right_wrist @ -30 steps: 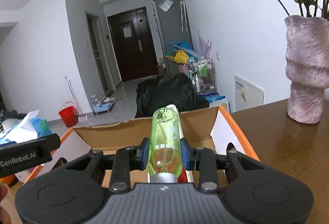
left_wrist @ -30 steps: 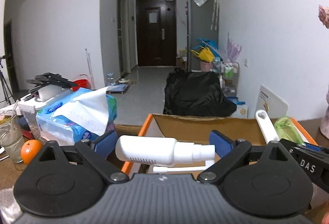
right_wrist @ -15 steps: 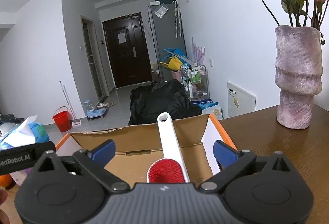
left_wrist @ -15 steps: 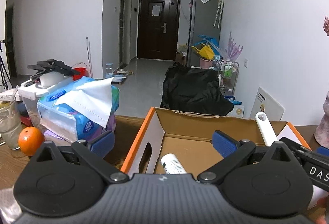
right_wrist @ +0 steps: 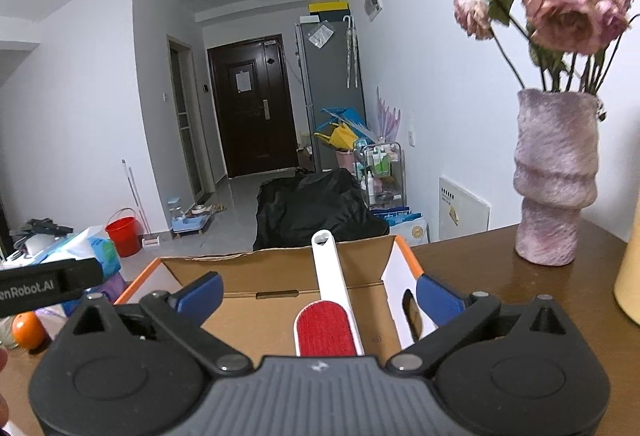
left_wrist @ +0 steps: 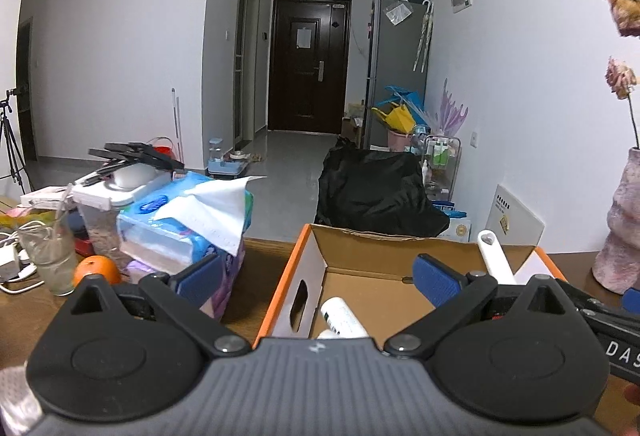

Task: Organize rigid objects
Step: 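Open the right gripper to drop the green bottle while the left drops the nasal spray, then move the right gripper back to the table and grasp the white bottle cap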

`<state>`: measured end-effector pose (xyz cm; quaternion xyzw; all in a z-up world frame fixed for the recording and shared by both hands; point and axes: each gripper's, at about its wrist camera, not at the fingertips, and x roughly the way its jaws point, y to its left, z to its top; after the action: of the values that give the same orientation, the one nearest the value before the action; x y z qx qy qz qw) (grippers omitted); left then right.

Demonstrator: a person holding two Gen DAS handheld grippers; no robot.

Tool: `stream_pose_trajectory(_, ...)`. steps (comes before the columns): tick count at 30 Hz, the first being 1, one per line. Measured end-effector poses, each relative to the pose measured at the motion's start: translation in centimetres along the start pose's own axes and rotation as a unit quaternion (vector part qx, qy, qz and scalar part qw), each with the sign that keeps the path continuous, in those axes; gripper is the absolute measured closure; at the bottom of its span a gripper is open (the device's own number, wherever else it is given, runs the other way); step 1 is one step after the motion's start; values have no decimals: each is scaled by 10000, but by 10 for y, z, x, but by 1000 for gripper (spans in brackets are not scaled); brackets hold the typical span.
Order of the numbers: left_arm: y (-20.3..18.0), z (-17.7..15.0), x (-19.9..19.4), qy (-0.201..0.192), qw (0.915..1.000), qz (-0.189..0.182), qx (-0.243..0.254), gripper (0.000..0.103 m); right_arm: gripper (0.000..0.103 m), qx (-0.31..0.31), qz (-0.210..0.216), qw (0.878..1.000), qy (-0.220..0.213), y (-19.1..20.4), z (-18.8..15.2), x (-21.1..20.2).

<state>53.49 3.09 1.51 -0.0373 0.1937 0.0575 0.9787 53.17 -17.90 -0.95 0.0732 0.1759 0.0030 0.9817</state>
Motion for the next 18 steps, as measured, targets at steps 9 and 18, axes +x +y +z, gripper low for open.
stream_pose_trajectory(9,7,-13,-64,-164,9998,2,87,0,0,-139,54,9996,-246,-6,-4,-68)
stream_pose_trajectory(18,15,-33,-126,-195,9997,37,173,0,0,-398,142,9983,-412,-13,-16,-134)
